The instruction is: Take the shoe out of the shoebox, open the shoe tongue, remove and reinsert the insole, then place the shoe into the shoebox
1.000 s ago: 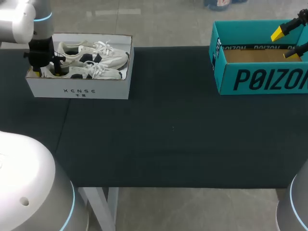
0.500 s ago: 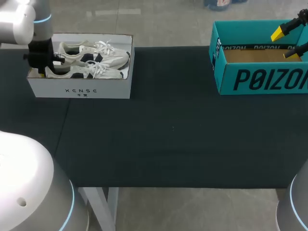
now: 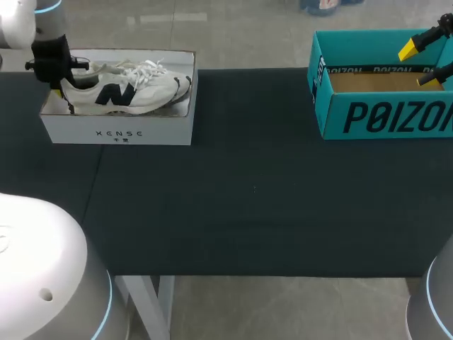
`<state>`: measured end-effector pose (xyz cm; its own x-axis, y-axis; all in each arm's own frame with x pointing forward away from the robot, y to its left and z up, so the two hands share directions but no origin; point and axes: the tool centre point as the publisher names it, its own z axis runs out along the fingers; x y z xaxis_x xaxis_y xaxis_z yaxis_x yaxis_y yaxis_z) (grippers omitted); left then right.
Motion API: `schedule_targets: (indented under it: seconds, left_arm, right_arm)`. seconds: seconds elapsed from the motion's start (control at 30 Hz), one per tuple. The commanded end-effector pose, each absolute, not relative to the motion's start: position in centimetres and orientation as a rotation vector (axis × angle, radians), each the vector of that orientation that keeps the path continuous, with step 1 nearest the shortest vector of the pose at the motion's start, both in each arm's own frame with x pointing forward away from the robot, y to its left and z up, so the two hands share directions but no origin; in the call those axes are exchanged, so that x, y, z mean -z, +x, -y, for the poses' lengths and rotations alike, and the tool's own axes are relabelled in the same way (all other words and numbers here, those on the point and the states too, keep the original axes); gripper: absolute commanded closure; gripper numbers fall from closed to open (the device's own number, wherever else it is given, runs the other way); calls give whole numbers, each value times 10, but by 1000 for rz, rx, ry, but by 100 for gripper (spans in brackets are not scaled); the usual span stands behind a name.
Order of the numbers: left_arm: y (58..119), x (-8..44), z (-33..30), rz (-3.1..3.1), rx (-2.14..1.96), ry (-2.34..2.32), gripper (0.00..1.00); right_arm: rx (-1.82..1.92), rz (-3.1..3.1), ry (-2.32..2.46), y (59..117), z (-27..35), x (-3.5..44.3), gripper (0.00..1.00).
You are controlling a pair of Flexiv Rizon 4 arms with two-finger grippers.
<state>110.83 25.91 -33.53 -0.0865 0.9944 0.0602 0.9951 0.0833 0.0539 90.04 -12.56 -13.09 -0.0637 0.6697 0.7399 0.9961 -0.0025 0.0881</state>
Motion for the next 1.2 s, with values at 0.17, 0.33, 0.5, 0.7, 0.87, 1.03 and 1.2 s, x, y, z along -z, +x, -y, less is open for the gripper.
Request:
schedule_targets:
  seconds: [0.17,0.33,0.5,0.7,0.87,1.03,1.2]
  left_arm:
    - [1087,305,-256,2321,175,-2132,100]
    - [1087,305,-256,2321,175,-2132,100]
    - [1087,305,-256,2321,175,-2132,100]
    - [1088,299,-242,2424,118,-2044,100]
    - [1079,276,-206,2568,20,-1951,100]
    - [1066,267,-166,2500,12,-1914,100]
    - [1049,268,-121,2382,37,-1971,100]
  right_arm:
    - [854,1783,-1720,901,126,131,0]
    - [854,1783,-1720,901,126,131,0]
    - [854,1783,-1720,901,126,131,0]
    - [854,1783,-1720,901,126,131,0]
    - [854,1783,-1720,901,126,131,0]
    - [854,1783,-1720,901,126,131,0]
    - [854,1783,-1720,901,126,131,0]
